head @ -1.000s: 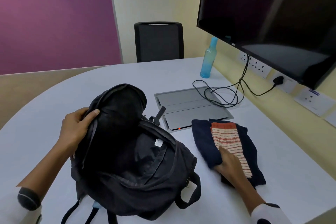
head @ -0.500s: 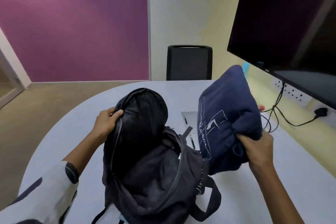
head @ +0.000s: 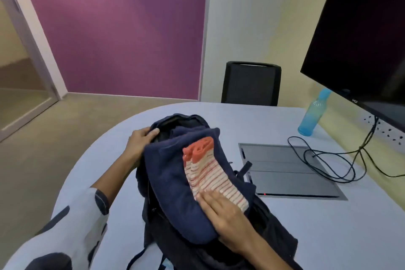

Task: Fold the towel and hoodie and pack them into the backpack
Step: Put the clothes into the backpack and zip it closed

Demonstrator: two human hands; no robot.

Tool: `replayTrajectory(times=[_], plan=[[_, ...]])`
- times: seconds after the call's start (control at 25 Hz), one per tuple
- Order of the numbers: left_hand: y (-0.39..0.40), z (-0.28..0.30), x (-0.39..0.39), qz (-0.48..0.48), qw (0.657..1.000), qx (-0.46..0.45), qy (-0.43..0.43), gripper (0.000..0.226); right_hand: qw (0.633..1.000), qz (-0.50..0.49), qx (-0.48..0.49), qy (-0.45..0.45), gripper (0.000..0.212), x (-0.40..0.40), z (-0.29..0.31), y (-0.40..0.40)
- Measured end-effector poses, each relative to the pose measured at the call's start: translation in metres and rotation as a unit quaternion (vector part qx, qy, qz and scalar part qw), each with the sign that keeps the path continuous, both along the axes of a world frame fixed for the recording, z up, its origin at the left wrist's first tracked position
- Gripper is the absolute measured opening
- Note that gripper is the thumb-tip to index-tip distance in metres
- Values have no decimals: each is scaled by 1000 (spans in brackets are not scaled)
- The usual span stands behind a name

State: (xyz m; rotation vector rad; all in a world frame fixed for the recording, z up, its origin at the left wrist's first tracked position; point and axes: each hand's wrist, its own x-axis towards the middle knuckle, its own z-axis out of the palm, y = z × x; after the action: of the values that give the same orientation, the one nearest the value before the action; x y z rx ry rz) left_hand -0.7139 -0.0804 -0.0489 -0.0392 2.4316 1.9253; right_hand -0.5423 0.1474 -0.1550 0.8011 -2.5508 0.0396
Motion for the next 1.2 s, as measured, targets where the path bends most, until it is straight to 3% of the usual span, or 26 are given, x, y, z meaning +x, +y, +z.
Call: replayTrajectory(times=[0.08, 0.24, 0.36, 0.44, 0.56, 0.6, 0.64, 0.72, 0.76, 0.96, 1.12, 1.2], plan=[[-3, 4, -12, -17, 997, -62, 36, 23, 996, -22, 66, -60, 47, 9, -28, -2], [12, 15, -11, -45, 991, -96, 86, 21, 963, -72, 180, -188, 33, 12, -44, -16], [21, 20, -5, -43, 983, -122, 133, 24, 930, -92, 209, -290, 49, -3, -24, -24], [29, 21, 0, -61, 973, -152, 163, 27, 915, -76, 163, -361, 43, -15, -11, -22], [34, 19, 4, -77, 967, -169, 177, 29, 838, -67, -35, -541, 72, -22, 5, -2], [33, 19, 2, -80, 967, -169, 174, 30, 822, -77, -127, -549, 74, -23, 8, 3], [32, 21, 1, -83, 967, -169, 170, 30, 844, -92, -186, -495, 71, -26, 8, 6], [32, 24, 4, -89, 968, -167, 164, 28, 922, -121, -132, -343, 74, -34, -2, 3], [34, 27, 8, -91, 968, -166, 168, 27, 937, -123, -92, -315, 81, -39, -8, -5], [41, 36, 53, -112, 960, -160, 200, 23, 898, -206, 36, -386, 104, -68, -54, -34], [32, 58, 64, -111, 954, -150, 236, 23, 868, -269, 118, -402, 86, -99, -71, -43], [30, 65, 52, -108, 948, -169, 247, 24, 852, -270, 129, -430, 88, -114, -65, -49]])
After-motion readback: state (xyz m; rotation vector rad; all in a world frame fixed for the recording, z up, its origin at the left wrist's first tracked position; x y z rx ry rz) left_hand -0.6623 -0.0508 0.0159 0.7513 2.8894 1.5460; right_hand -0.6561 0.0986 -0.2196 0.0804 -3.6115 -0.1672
